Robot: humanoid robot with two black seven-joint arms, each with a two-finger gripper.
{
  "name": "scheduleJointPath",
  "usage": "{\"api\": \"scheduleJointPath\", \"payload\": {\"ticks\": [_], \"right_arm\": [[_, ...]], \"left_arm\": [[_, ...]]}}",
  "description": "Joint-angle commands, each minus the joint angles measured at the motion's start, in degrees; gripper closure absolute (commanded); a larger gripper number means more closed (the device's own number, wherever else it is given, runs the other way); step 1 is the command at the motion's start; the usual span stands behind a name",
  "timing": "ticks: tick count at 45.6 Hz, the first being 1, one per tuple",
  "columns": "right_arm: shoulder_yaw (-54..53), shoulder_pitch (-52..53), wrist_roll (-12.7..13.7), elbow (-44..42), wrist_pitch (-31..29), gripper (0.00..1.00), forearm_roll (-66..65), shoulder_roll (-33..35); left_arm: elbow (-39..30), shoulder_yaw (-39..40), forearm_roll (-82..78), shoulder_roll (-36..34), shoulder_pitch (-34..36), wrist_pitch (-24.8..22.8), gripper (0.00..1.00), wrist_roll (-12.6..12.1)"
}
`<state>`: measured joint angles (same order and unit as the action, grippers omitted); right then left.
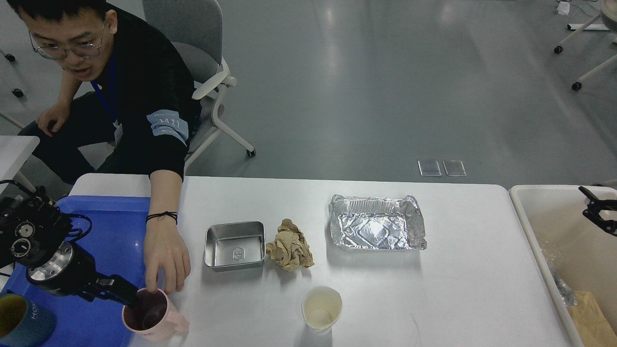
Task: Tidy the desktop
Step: 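Grasp the pink mug rim with the left gripper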
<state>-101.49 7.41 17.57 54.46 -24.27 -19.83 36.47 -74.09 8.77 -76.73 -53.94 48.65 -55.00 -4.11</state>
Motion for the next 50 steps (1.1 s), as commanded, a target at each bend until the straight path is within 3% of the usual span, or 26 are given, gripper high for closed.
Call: {"api": "scheduleJointPath", "payload": {"ticks": [1, 25, 33, 50], "right_arm": [[0.06, -0.2, -0.07, -0.67, -0.16, 0.0, 0.05, 0.0], [-0.11, -0.11, -0.07, -1.64, -0.16, 0.0, 0.05, -0.09], [-0.02, -0.2, -0.07, -1.64, -0.16, 0.0, -0.04, -1.23], [-0.11, -0.29, -0.16, -1.64, -0.25, 0.0, -0.04, -1.49]], "left_arm": [[0.0, 0.01, -0.09, 0.06, -0.14, 0.0, 0.03, -0.28], [1.67, -0.07, -0.09, 2.7, -0.22, 0.0, 0.03, -1.25], [1.67, -0.16, -0.61, 4.19, -0.75, 0.0, 0.09, -2.39], [2.99, -0.25, -0.97, 6.92, -1.01, 0.0, 0.11, -3.97]]}}
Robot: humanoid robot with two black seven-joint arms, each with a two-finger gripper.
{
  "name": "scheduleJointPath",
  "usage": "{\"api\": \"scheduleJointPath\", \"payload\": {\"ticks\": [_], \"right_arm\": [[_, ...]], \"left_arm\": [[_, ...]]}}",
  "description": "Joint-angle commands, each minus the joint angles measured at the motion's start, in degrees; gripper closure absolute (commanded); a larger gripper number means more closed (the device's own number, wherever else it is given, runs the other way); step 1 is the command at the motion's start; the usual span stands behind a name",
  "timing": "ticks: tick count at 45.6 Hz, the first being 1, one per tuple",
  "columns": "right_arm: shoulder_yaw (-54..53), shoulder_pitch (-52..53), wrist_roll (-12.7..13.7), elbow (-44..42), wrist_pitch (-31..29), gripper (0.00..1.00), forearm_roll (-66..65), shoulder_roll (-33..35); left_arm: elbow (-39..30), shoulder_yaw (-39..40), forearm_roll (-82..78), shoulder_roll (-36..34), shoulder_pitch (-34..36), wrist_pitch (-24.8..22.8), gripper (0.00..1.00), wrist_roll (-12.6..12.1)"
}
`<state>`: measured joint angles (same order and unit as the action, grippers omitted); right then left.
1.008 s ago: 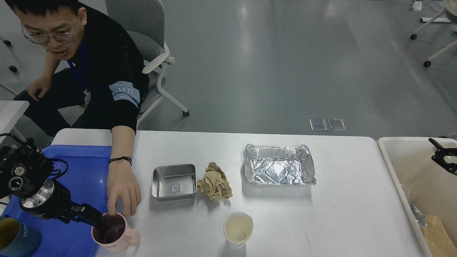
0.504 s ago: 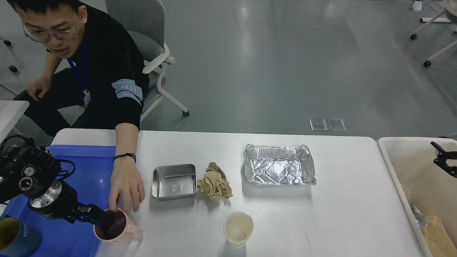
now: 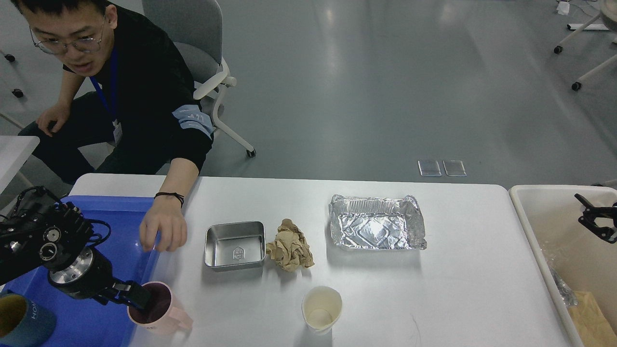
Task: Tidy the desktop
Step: 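Grasp the pink mug rim with the left gripper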
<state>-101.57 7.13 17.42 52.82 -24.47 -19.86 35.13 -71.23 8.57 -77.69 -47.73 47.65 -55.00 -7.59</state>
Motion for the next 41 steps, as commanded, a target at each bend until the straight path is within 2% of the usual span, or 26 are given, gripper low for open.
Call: {"api": "scheduleJointPath", "payload": {"ticks": [1, 7, 8, 18, 22, 29, 35, 41], "right_arm": [[-0.03, -0.01, -0.02, 0.0, 0.03, 0.0, -0.01, -0.15], [-0.03, 0.08, -0.02, 0.0, -0.05, 0.0, -0.01, -0.15], [-0.03, 0.08, -0.02, 0.0, -0.06, 0.0, -0.01, -0.15], [-0.03, -0.01, -0.02, -0.08, 0.03, 0.0, -0.01, -0.15], [-0.03, -0.01, -0.02, -0.08, 0.03, 0.0, 0.08, -0.15], [-0.03, -0.01, -0.02, 0.0, -0.05, 0.0, 0.08, -0.24], [-0.03, -0.1, -0.11, -0.08, 0.03, 0.0, 0.08, -0.24], [-0.03, -0.1, -0.11, -0.35, -0.06, 0.0, 0.08, -0.24]], "left_arm": [[0.21, -0.04, 0.0, 0.8, -0.02, 0.0, 0.12, -0.49], [0.12, -0.04, 0.0, 1.06, -0.1, 0.0, 0.21, -0.49], [0.21, 0.05, 0.0, 1.06, -0.1, 0.0, 0.25, -0.49], [0.21, 0.05, 0.0, 1.59, -0.02, 0.0, 0.31, -0.49], [0.12, 0.05, 0.08, 1.94, -0.02, 0.0, 0.52, -0.67], [0.12, 0.05, 0.08, 2.03, -0.02, 0.0, 0.55, -0.67], [0.21, -0.04, 0.08, 2.03, -0.02, 0.0, 0.7, -0.93], [0.12, -0.04, 0.17, 2.03, -0.02, 0.0, 0.82, -3.21]]}}
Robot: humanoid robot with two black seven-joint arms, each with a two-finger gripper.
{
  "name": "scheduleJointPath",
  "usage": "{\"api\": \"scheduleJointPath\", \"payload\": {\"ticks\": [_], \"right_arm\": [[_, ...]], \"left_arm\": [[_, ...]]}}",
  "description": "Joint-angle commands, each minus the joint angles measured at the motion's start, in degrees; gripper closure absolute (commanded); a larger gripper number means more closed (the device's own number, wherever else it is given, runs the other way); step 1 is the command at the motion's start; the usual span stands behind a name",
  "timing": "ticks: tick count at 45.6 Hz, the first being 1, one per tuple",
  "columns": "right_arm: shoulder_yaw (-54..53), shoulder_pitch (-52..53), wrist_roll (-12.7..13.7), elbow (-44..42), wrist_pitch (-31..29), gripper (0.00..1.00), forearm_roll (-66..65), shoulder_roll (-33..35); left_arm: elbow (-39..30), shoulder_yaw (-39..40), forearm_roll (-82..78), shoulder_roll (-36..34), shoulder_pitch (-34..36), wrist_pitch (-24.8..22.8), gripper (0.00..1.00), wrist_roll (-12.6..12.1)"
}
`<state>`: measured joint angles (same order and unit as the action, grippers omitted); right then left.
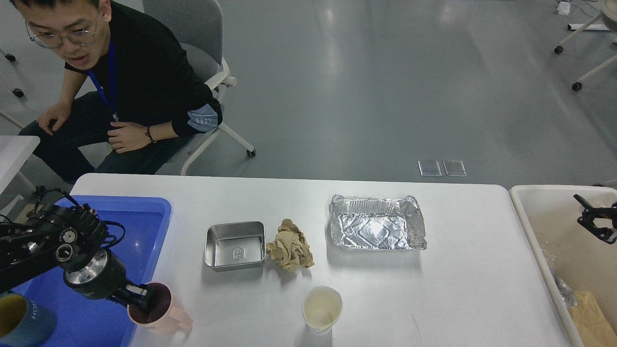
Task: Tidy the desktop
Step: 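Grasp the pink mug rim with the left gripper, then lift the pink mug high with the left gripper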
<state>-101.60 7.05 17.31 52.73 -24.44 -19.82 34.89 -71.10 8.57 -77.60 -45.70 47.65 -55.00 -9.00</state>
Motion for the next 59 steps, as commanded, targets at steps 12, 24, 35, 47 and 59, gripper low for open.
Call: {"api": "scheduleJointPath", "payload": {"ticks": [12, 24, 35, 47, 59], "right_arm": [[0.0, -0.1, 0.0, -0.35, 0.01, 0.0, -0.04, -0.52], [0.0, -0.1, 0.0, -0.35, 0.01, 0.0, -0.04, -0.53], [0.18, -0.19, 0.0, -0.35, -0.08, 0.0, -0.04, -0.53], [0.44, -0.28, 0.0, -0.26, -0.08, 0.0, -0.04, -0.44], [0.71, -0.19, 0.09, -0.17, 0.01, 0.0, -0.22, -0.35]], "left_arm": [[0.09, 0.48, 1.22, -0.26, -0.72, 0.0, 1.0, -3.92], [0.09, 1.62, 1.4, -0.79, -0.63, 0.0, 1.0, -4.1], [2.63, 5.75, 2.19, -0.62, -0.28, 0.0, 1.0, -4.1], [5.8, 13.49, 6.75, -0.53, 0.07, 0.0, 1.0, -4.27], [10.36, 22.35, 16.42, -0.7, 2.62, 0.0, 1.0, -4.27]]}}
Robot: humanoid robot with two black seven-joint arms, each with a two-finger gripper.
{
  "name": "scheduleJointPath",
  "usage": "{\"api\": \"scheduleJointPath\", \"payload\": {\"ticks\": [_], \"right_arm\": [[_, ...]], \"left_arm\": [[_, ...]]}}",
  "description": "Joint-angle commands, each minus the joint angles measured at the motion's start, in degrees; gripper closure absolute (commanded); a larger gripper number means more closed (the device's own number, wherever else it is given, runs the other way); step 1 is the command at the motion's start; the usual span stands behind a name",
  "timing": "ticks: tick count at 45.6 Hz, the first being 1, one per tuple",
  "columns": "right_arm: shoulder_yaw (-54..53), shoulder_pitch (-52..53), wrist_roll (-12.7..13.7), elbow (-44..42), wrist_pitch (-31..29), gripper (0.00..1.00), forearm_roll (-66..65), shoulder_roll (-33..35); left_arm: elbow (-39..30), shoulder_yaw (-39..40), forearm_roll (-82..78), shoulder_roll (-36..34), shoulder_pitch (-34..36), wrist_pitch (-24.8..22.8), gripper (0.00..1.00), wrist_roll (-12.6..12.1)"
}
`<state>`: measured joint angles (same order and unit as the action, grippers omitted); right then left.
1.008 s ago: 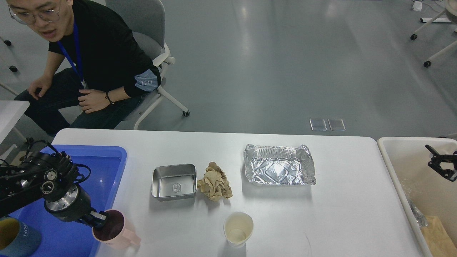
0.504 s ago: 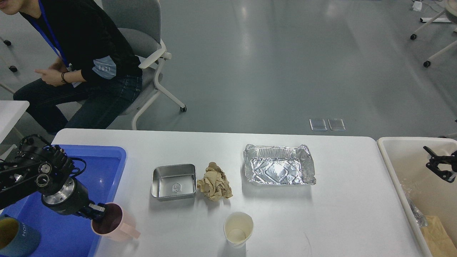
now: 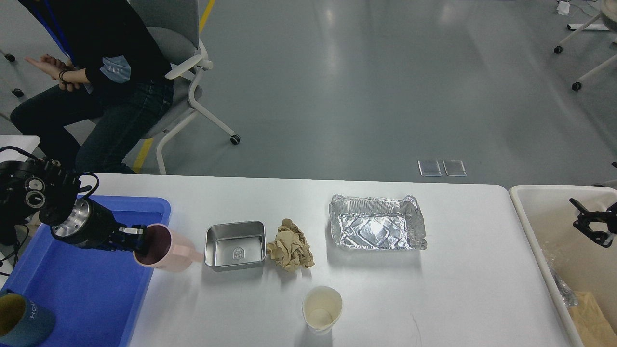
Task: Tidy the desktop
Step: 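Lift the pink mug high with the left gripper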
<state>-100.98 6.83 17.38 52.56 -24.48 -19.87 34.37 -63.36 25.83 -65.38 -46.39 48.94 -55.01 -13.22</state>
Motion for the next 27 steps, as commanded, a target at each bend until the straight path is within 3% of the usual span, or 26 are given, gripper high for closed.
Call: {"api": "scheduleJointPath", "payload": {"ticks": [1, 8, 15, 27], "right_arm": [[0.08, 0.03, 0.11, 0.0, 0.05, 0.0, -0.17, 0.17], [0.78, -0.15, 0.2, 0.18, -0.04, 0.0, -0.35, 0.08], [1.05, -0.15, 0.2, 0.36, -0.04, 0.0, -0.26, -0.01], [1.14, -0.94, 0.11, 0.09, -0.04, 0.0, -0.35, -0.45]], "left_arm": [[3.14, 6.32, 4.91, -0.02, 1.68, 0.01, 1.0, -0.05], [8.07, 15.82, 12.11, -0.02, 2.38, 0.01, 1.0, -0.49], [9.74, 22.5, 21.86, -1.34, 1.95, 0.01, 1.0, -3.74], [17.47, 31.38, 33.47, -1.07, 1.51, 0.01, 1.0, -3.04]]}}
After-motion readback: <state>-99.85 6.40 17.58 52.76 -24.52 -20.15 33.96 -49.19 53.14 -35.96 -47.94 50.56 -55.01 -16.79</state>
